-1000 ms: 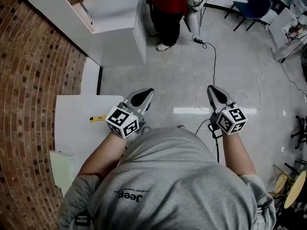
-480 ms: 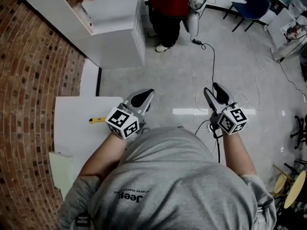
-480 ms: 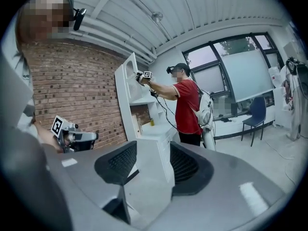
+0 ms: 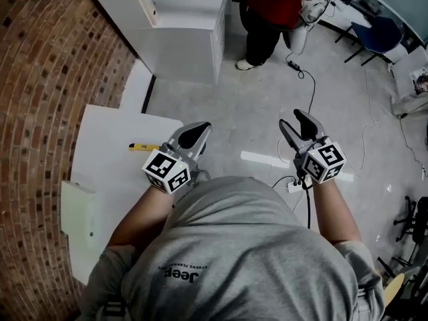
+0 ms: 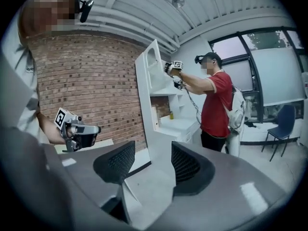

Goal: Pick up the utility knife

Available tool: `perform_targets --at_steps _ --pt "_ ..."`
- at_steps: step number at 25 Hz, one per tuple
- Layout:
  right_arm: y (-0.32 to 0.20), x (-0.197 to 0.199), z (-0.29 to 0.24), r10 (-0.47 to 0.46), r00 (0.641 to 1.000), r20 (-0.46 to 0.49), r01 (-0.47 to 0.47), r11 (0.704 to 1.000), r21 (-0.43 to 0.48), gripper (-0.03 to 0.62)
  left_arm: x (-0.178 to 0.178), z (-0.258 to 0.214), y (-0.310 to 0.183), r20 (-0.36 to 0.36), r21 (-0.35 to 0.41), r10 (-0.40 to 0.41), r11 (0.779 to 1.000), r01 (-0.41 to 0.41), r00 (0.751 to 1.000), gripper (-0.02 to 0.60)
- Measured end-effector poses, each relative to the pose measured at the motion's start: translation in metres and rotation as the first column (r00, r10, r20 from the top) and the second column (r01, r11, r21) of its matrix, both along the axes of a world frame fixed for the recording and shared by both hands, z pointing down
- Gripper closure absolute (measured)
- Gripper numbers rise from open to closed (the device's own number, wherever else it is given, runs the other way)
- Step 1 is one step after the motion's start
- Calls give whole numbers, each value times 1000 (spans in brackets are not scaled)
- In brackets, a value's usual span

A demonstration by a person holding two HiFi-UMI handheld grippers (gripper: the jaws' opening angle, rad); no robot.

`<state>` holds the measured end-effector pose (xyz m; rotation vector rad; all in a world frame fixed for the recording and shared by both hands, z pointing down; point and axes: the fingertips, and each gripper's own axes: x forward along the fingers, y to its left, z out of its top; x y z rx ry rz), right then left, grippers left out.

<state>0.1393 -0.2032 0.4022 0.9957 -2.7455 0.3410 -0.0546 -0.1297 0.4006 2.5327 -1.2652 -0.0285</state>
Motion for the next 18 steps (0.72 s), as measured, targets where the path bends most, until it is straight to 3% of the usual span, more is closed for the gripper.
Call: perform_targets --at_steps 4,7,12,18 --pt "-11 -60 3 -148 988 -41 148 989 -13 355 -53 3 17 -8 -7 -146 989 146 989 583" --pt "-12 -112 6 -262 963 -67 261 965 -21 355 -93 7 37 -4 -18 -254 967 254 967 583" --pt "-3 -203 20 -441 890 -115 438 898 -47 352 -156 21 78 5 -33 -414 910 414 910 583" --pt "24 -305 46 -611 769 -188 601 791 -110 352 -215 41 131 9 -60 -564 824 563 826 583"
